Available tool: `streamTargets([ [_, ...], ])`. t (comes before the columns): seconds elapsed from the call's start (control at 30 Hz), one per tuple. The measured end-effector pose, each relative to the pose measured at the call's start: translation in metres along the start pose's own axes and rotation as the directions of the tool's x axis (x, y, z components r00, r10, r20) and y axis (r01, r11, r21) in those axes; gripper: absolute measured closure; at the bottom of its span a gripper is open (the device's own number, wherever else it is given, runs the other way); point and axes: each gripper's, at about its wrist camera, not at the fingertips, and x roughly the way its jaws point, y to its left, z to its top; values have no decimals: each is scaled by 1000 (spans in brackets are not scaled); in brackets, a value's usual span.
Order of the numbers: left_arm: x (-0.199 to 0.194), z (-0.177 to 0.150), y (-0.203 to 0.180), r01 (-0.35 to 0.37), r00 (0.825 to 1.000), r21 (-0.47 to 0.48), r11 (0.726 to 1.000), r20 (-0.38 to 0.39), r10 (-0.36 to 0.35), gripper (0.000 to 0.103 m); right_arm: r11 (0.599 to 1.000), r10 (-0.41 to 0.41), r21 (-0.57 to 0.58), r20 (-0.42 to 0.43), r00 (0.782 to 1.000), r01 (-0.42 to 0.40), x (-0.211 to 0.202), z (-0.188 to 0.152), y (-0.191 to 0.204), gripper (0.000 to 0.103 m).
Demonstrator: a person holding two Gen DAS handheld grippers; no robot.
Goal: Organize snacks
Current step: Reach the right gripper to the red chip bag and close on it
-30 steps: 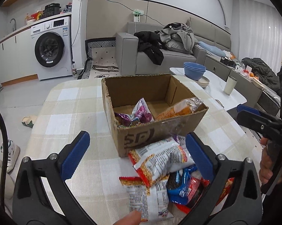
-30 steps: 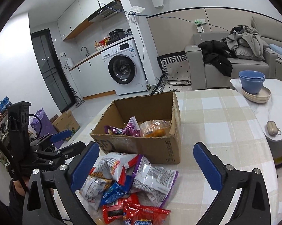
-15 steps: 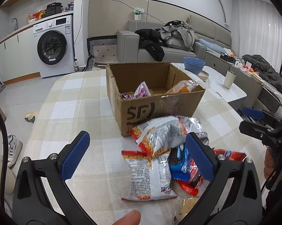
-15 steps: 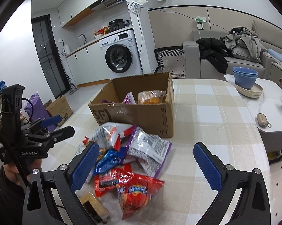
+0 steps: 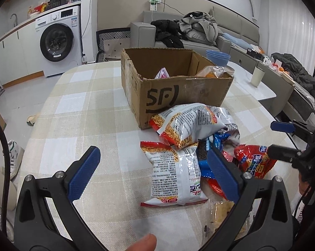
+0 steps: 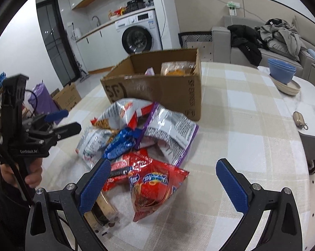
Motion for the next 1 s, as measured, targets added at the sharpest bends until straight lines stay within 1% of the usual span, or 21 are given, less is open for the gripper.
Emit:
streamTargets([
  [0.2,9,-4,-5,10,999,12,1000,-42,-10,1,1000,9,-26,-81,997,-11,19,-7,6,1],
  [0.33,18,-6,-10,14,997,16,1000,-70,-12,1,1000,0,-11,-116,993,-2,30,-10,5,1],
  [0.63,30,-9,-14,31,995,14,999,-94,-29,1,999,36,3,-146,989,-36,36,-13,4,1],
  [0.73,33,-10,-15,28,995,9,1000,-100,-27,1,998,66,15,-169,983,-64,39,-15,4,5],
  [0.87,36,-14,-16,28,994,14,1000,-107,-26,1,996,87,-1,-183,979,-89,41,-17,11,16],
  [1.0,41,-15,-16,27,993,11,1000,-115,-25,1,996,78,-20,-186,979,-84,41,-18,15,20],
])
